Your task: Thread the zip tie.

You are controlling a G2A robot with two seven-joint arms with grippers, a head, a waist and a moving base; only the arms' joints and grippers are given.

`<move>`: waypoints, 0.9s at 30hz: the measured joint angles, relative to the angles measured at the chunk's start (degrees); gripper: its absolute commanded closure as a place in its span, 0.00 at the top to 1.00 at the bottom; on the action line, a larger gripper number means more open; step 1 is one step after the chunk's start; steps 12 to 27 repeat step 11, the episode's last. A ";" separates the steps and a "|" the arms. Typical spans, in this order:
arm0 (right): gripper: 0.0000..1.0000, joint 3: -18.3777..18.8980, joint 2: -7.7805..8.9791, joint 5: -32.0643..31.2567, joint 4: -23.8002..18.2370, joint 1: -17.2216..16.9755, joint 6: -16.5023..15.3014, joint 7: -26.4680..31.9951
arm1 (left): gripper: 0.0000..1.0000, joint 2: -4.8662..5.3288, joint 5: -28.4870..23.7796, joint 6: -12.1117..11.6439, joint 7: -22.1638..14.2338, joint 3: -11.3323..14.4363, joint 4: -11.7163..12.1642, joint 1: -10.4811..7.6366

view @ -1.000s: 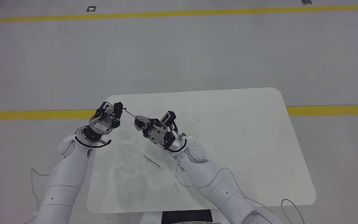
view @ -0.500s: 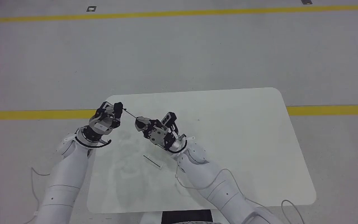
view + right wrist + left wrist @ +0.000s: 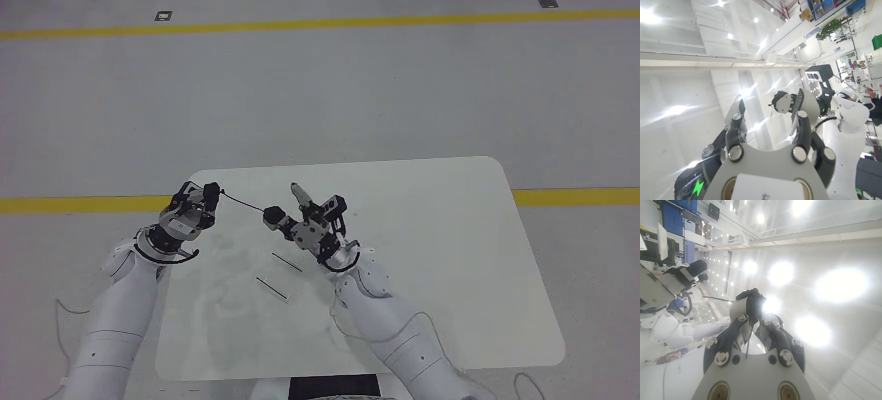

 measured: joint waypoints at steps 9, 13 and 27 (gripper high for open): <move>1.00 6.90 2.07 0.66 -12.14 -5.96 -1.20 1.26 | 0.00 0.00 0.00 0.00 0.00 0.00 0.00 0.00; 1.00 7.63 2.29 1.16 -13.93 -6.54 -1.22 1.58 | 0.00 0.00 0.00 0.00 0.00 0.00 0.00 0.00; 1.00 7.63 2.29 1.16 -13.93 -6.54 -1.22 1.58 | 0.00 0.00 0.00 0.00 0.00 0.00 0.00 0.00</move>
